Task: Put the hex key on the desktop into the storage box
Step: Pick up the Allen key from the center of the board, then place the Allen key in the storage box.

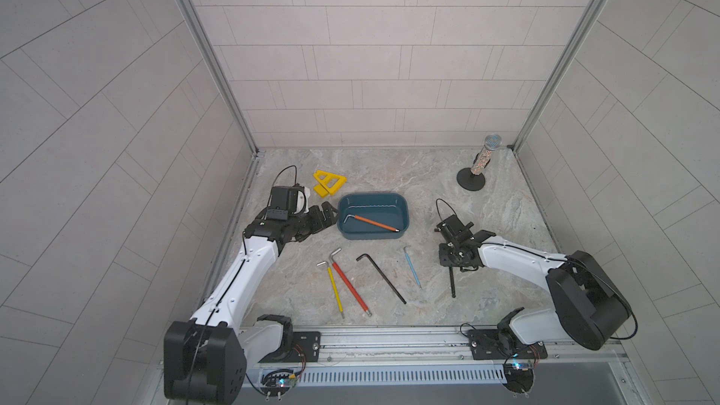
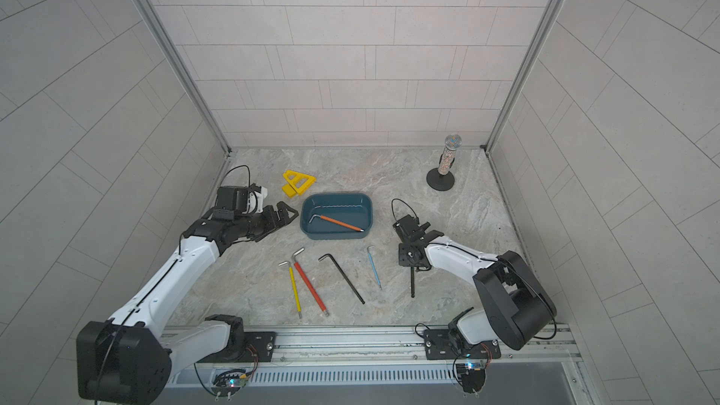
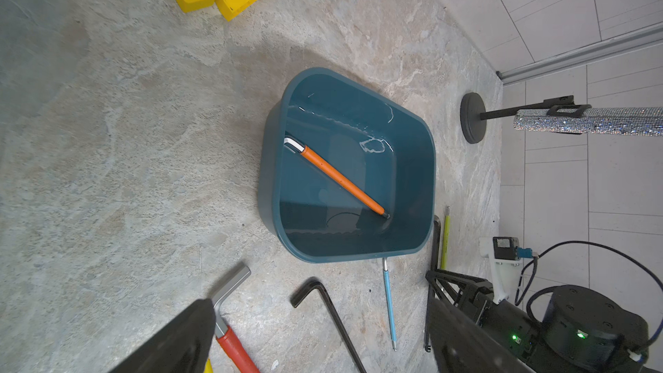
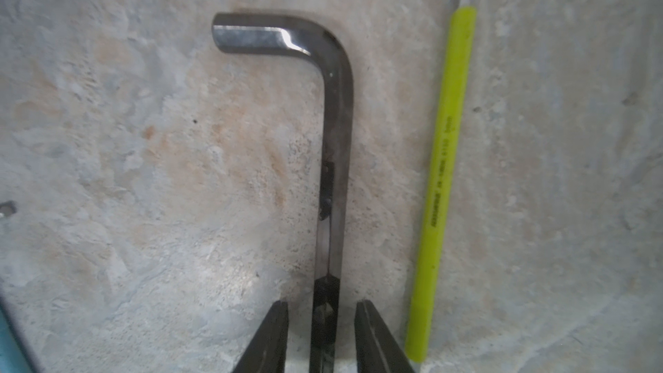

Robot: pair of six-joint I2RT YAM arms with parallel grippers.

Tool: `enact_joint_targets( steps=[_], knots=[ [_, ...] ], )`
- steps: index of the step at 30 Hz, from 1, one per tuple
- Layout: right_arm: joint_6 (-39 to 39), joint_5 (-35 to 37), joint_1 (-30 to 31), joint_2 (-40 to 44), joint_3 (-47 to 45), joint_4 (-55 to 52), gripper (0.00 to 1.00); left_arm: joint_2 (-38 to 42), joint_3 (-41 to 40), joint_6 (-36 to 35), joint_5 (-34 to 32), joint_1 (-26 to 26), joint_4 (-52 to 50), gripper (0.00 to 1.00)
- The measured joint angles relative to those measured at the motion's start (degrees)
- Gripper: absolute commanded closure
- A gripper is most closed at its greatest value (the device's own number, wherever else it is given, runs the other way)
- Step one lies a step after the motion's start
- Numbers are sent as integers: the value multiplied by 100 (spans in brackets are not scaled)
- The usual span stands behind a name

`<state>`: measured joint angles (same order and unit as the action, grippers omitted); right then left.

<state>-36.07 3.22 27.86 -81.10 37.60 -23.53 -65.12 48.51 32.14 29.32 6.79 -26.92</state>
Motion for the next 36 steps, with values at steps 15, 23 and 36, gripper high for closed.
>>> enact_joint_targets(
  steps=[15,23,36],
  knots=[
    [-33,37,17,0,-20,114,95,33,-26,4,28,0,9,0],
    [24,94,17,431,-79,-46,100,31,-26,44,48,0,13,0],
    [903,254,17,1191,898,-476,100,31,-26,46,105,0,39,0]
  ],
)
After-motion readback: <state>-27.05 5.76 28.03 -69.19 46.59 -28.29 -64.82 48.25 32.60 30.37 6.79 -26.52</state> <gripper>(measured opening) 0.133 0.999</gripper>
